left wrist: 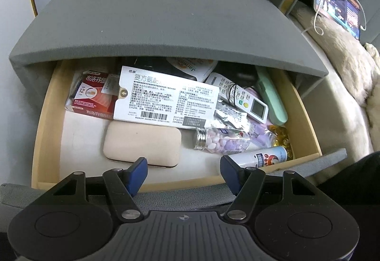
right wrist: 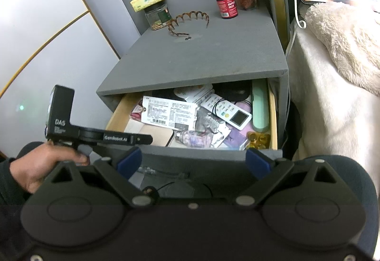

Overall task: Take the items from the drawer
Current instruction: 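Release the handle and raise the left tool above the open drawer, then reach the right tool into the drawer and grasp the white medicine card, then lift the white card out and place it on the nightstand top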

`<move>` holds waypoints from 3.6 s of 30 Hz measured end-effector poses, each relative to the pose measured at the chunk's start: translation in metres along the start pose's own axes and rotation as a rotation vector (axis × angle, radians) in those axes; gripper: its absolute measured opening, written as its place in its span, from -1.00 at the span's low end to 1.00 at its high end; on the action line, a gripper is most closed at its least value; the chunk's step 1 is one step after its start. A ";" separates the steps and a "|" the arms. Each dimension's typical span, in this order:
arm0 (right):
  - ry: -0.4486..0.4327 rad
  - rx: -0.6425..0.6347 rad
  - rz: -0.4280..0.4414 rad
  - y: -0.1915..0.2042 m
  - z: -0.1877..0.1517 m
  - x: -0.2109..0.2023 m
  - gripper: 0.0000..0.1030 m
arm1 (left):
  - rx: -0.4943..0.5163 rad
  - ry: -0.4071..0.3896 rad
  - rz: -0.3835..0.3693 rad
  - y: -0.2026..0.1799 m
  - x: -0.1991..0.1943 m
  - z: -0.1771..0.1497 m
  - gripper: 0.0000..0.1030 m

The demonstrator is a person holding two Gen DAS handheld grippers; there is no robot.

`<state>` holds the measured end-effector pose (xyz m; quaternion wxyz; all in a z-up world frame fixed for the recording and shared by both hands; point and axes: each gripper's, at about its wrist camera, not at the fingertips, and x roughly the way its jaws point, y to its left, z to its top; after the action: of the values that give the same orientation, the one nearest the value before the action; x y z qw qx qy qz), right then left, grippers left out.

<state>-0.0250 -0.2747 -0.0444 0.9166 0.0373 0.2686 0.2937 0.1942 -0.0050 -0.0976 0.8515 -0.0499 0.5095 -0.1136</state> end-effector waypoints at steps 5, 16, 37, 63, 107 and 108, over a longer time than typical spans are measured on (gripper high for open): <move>0.003 -0.003 -0.005 0.001 0.001 0.001 0.83 | -0.001 0.005 -0.009 0.002 -0.004 -0.009 0.28; 0.013 -0.015 -0.012 0.002 0.001 0.002 0.84 | 0.022 -0.113 0.002 0.010 -0.045 0.004 0.68; 0.093 -0.162 -0.060 0.042 0.014 0.035 0.85 | -0.099 -0.148 0.096 0.038 -0.111 -0.020 0.97; 0.453 -0.939 -0.038 0.141 0.050 0.279 0.05 | -0.144 -0.194 0.092 0.051 -0.150 -0.039 0.97; 0.346 0.084 0.341 0.099 0.263 0.324 -0.82 | -0.294 -0.219 0.046 0.076 -0.150 -0.042 0.97; 0.331 0.117 0.326 0.095 0.264 0.329 -0.81 | -0.290 -0.219 0.049 0.076 -0.150 -0.042 0.97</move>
<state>0.2861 0.0108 0.0477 0.7969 0.0846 0.4222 0.4237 0.1000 0.1063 -0.0039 0.8883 -0.1719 0.4257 -0.0122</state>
